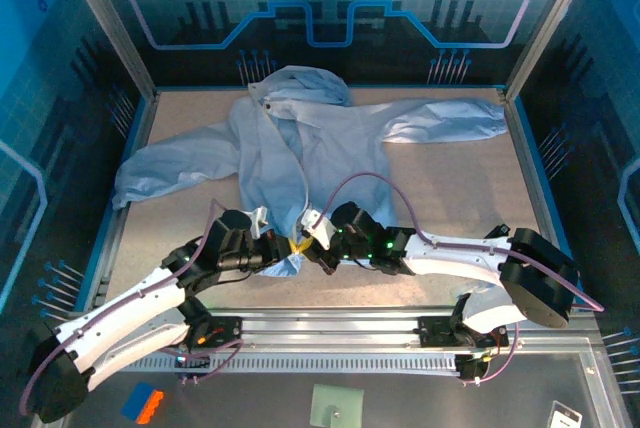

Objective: Zip up the jacket

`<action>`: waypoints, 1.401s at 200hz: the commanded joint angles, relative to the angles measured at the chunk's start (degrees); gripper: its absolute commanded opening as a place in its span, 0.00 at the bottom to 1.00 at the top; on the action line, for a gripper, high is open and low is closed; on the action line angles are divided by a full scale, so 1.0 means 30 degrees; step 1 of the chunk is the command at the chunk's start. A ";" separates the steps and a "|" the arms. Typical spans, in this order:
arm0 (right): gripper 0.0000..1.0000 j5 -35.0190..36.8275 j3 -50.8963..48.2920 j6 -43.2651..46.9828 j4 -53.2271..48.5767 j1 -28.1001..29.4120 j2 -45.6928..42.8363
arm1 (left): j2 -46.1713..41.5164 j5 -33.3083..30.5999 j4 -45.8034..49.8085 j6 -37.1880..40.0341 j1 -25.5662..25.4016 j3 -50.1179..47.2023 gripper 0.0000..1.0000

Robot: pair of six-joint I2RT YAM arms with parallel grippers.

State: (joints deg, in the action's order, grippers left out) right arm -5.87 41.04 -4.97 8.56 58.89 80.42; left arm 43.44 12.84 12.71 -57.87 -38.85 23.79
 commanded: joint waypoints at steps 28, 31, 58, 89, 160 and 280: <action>0.00 0.1976 0.1218 -0.0234 -0.1516 0.0231 0.0008 | 0.0870 0.1170 0.3886 0.2508 -0.0115 0.1913 0.00; 0.00 0.2076 0.1268 -0.0234 -0.1583 0.0232 -0.0014 | 0.0952 0.1209 0.4030 0.2638 -0.0109 0.2001 0.00; 0.00 0.2780 0.1610 0.0074 -0.2407 0.0236 -0.0180 | 0.1519 0.1784 0.5010 0.3467 -0.0112 0.2608 0.00; 0.00 0.3382 0.1801 0.0321 -0.3027 0.0290 -0.0393 | 0.2004 0.2053 0.6438 0.4581 -0.0095 0.3471 0.00; 0.00 0.0606 0.0696 0.0390 -0.0695 0.0478 -0.0959 | 0.2521 0.1961 0.7028 0.5347 -0.0077 0.4650 0.26; 0.00 0.0081 0.0467 -0.1371 0.0285 0.0481 -0.0212 | -0.3275 -0.1291 0.0545 -0.3459 -0.0413 -0.0603 0.44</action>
State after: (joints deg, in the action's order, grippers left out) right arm -4.95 43.05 -7.75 7.75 60.36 79.13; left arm 35.77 11.68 20.38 -61.65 -39.16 23.86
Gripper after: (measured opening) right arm 0.038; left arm 0.453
